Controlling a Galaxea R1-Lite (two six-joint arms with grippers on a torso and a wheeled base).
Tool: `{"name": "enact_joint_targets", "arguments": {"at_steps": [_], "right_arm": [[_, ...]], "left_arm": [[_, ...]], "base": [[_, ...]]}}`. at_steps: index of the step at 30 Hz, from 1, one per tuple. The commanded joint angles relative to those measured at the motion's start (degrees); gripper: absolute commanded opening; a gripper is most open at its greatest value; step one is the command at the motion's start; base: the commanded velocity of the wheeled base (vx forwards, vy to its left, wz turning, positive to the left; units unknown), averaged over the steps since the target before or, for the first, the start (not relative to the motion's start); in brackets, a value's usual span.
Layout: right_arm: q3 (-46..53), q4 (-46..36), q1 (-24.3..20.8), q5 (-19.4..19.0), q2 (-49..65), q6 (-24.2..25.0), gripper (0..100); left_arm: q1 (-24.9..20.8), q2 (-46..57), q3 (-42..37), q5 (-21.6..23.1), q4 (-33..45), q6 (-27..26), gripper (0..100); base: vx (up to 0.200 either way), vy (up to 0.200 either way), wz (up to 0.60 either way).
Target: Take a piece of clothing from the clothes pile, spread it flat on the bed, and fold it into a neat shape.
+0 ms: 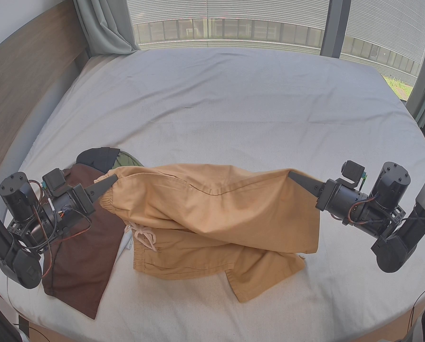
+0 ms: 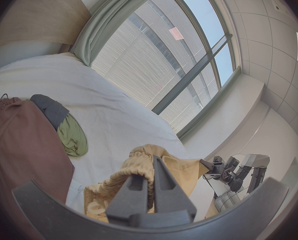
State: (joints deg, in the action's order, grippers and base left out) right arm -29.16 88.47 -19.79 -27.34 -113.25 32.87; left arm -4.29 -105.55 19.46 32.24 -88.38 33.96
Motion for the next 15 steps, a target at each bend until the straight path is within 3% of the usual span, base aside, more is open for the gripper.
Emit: {"name": "enact_joint_targets", "arguments": {"at_steps": [1,15], "right_arm": [[-0.72,0.13,0.54,0.01,0.05,0.01,0],[-2.13,0.13,2.73,0.01,0.22,-0.17,0]], "left_arm": [[0.69,0.17,0.06,0.01,-0.12,-0.04,0],[-0.46,-0.45,1.55,0.36,-0.30,-0.04,0]], "base": [[0.000,0.000,0.00],[0.000,0.000,0.00]]}}
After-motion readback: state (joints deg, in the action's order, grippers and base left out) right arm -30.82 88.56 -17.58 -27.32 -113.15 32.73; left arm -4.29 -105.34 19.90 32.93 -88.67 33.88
